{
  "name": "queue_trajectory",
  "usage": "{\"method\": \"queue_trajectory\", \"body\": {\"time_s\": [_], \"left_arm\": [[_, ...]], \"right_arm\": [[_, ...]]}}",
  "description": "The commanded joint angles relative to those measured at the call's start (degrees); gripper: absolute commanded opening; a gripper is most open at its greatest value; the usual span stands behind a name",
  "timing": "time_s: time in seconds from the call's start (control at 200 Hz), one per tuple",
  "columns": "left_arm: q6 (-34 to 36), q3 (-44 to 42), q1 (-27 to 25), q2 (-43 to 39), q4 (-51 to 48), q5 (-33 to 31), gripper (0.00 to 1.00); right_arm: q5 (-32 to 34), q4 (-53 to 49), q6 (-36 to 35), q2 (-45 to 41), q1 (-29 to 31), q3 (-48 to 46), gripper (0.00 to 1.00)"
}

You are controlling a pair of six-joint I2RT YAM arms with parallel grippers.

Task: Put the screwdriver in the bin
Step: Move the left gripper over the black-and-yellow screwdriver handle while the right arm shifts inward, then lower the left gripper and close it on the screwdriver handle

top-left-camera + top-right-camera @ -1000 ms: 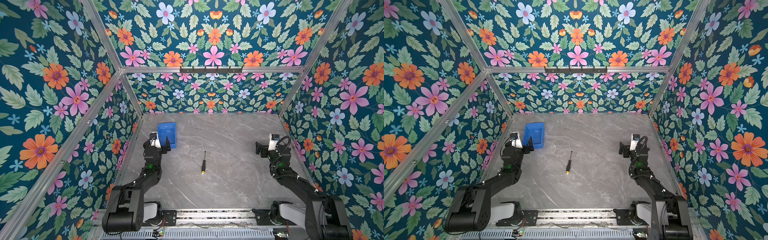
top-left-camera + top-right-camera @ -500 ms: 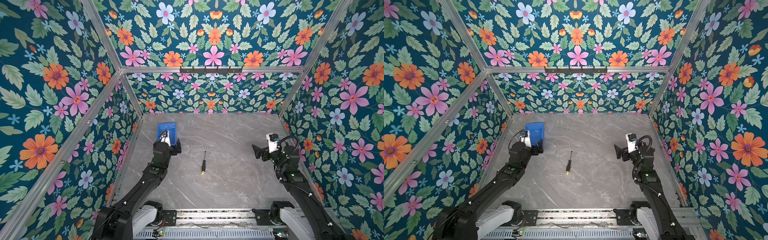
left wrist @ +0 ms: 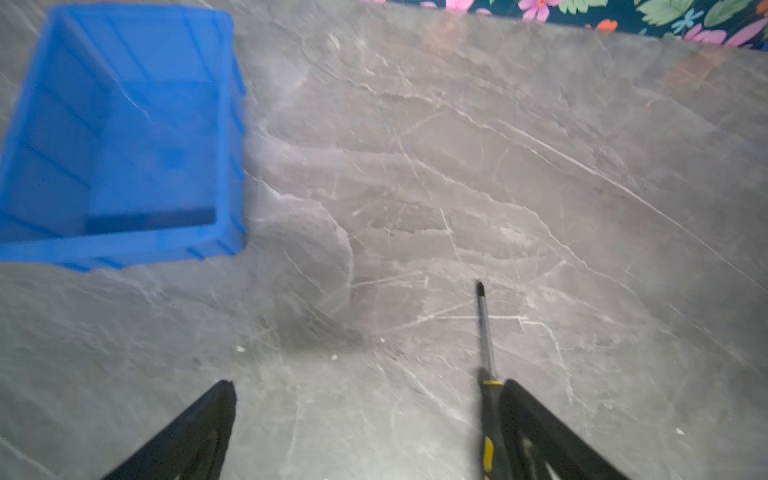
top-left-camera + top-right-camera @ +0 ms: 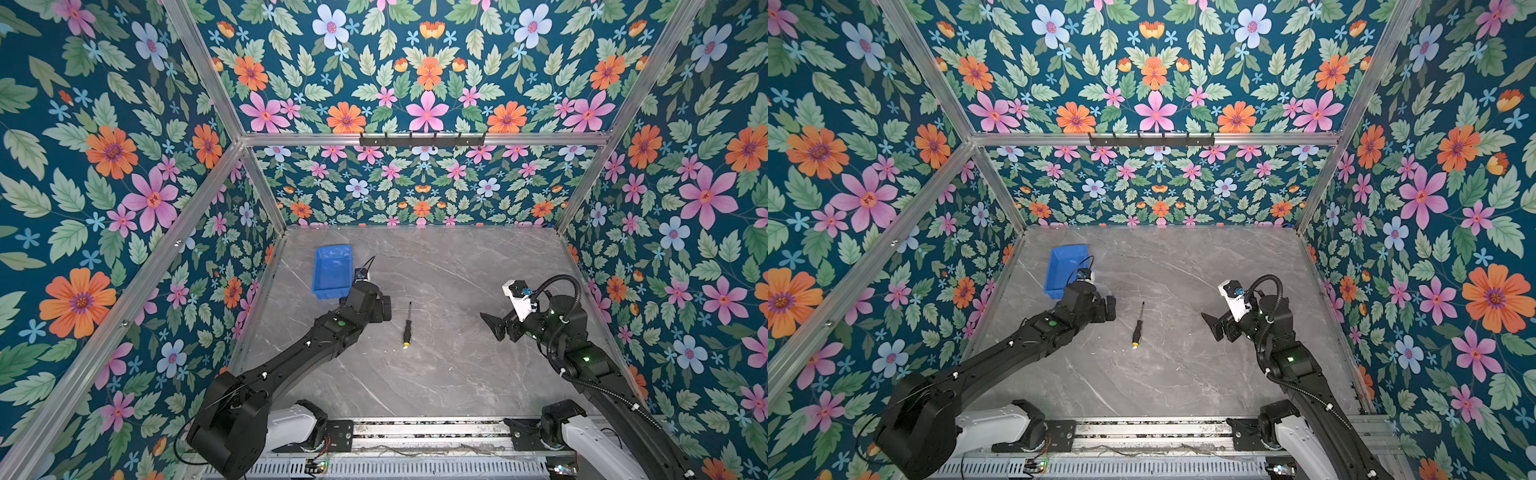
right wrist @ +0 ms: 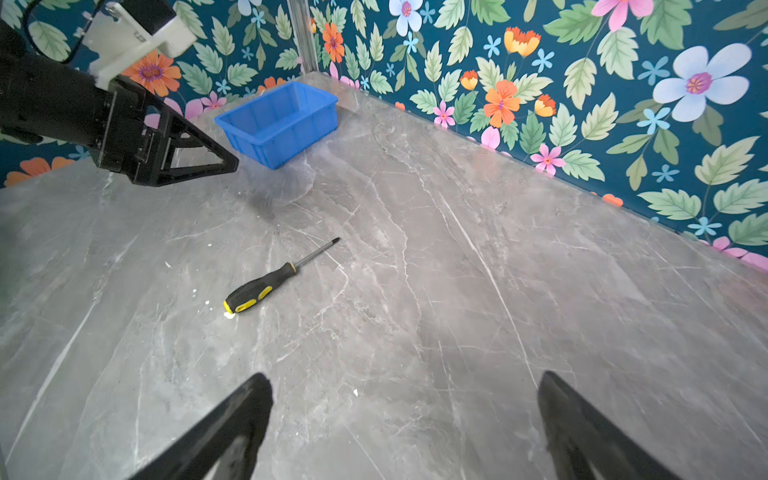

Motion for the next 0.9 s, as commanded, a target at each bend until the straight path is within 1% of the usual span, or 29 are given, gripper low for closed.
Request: {"method": "queue_trajectory", "body": {"time_s": [0.0,0.105,0.27,0.405,0.5,0.715,0.81,0.895], "left_arm": [[-4.29,1.96,-2.13,1.82,-3.33,-0.3,1.0],[-6.91,3.74,-4.55,4.27,-4.52,-0.3,1.0],[-12.07,6.53,-7.29,9.66,-8.29,0.4,1.0],[-16.25,8.33,-9.43,13.83,-10.16,1.17,1.0],[-17.79,10.1,-10.65,17.05,-11.64,1.65,1.0],[-18.48,15.65,-11.13,26.09,-15.64,2.96,0.92],[-18.95,18.45,-11.2,29.76,-19.01,3.19,0.86],[-19.14,19.47,-11.31,31.64,-19.85,3.92,0.8]], "right_arm": [[-1.59,-2.68,-1.7,0.3,1.79,1.18,0.99],[-1.37,-4.56,-2.84,1.21,5.71,2.65,0.99],[1.07,-6.27,-3.44,2.86,14.48,3.55,0.99],[1.62,-6.19,-3.47,4.13,18.78,3.12,0.99],[1.56,-6.2,-3.43,4.69,20.28,3.17,0.99],[0.78,-5.42,-3.77,5.37,20.53,3.85,0.99],[0.62,-5.07,-3.64,5.46,20.48,4.05,0.99],[0.61,-4.91,-3.51,5.46,20.52,4.05,0.99]]}}
